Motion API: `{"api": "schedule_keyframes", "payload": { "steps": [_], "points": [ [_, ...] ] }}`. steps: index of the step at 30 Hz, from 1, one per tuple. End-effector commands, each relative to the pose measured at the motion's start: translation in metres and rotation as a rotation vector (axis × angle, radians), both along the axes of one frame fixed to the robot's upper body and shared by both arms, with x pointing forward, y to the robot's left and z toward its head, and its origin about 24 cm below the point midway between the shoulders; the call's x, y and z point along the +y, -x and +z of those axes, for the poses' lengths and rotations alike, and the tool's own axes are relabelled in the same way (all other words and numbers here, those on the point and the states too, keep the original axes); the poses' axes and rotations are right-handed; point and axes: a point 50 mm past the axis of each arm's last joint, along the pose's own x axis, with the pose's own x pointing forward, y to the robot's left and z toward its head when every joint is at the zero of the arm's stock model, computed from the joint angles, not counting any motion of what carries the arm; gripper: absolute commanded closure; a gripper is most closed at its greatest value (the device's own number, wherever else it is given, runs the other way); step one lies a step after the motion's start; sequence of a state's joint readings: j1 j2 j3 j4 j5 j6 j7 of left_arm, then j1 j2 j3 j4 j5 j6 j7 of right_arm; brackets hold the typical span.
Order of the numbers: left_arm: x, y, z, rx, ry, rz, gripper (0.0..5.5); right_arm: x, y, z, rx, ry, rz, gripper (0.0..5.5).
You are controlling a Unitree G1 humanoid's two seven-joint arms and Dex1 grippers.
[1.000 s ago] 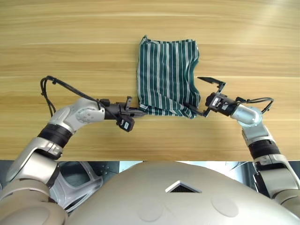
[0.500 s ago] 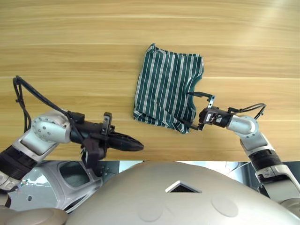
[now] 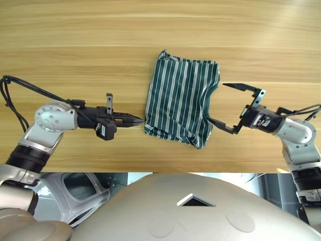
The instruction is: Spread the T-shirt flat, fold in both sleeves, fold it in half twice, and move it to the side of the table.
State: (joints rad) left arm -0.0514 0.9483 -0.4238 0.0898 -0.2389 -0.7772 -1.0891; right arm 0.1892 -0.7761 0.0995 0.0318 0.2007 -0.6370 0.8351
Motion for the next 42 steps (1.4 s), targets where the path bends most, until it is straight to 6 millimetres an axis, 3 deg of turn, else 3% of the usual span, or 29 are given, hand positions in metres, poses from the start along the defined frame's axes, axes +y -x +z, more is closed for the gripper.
{"api": "schedule_keyframes", "payload": {
  "steps": [1,5,12,17,22,28,31,42],
  "points": [
    [0.011,-0.006,-0.002,-0.023,-0.137,-0.003,4.68,-0.017,0.003,0.004,0.003,0.087,-0.013,0.1],
    [0.022,-0.01,-0.011,-0.116,-0.318,-0.009,4.12,-0.028,0.013,0.003,0.037,0.17,0.004,0.1],
    [0.013,-0.012,-0.028,-0.267,-0.388,-0.04,2.99,-0.028,0.022,-0.013,0.095,0.291,0.057,0.1],
    [-0.008,0.002,-0.039,-0.289,-0.318,-0.111,2.2,-0.013,0.031,-0.034,0.121,0.375,0.127,0.1],
    [-0.016,0.012,-0.04,-0.26,-0.278,-0.16,1.49,-0.002,0.042,-0.047,0.153,0.41,0.197,0.1],
    [-0.025,0.015,-0.044,-0.259,-0.239,-0.18,0.6,0.008,0.047,-0.057,0.166,0.422,0.251,0.1],
    [-0.022,0.007,-0.047,-0.299,-0.277,-0.166,0.21,0.013,0.051,-0.06,0.173,0.42,0.282,0.1],
    [-0.017,0.005,-0.063,-0.316,-0.358,-0.189,0.12,0.019,0.059,-0.065,0.192,0.422,0.332,0.1]
  ]
}}
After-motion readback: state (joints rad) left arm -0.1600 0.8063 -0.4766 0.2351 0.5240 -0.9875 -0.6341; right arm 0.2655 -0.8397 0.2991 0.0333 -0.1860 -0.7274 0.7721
